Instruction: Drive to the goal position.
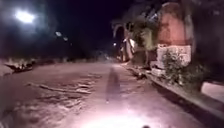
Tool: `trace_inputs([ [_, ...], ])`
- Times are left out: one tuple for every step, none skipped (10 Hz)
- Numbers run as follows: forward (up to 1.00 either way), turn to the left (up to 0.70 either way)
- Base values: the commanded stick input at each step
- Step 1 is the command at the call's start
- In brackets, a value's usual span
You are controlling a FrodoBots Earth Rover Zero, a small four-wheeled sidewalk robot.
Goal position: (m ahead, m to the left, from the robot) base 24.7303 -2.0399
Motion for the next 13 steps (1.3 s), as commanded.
trace_inputs([
  [0.70, -0.29],
  [0.70, -0.04],
  [0.70, 0.00],
  [0.70, 0.00],
  [0.70, 0.00],
  [0.70, -0.01],
  [0.70, -0.33],
  [0.70, -0.35],
  [0.70, -0.32],
  [0.70, -0.24],
  [0.70, -0.03],
  [0.70, -0.11],
  [0.70, -0.35],
])
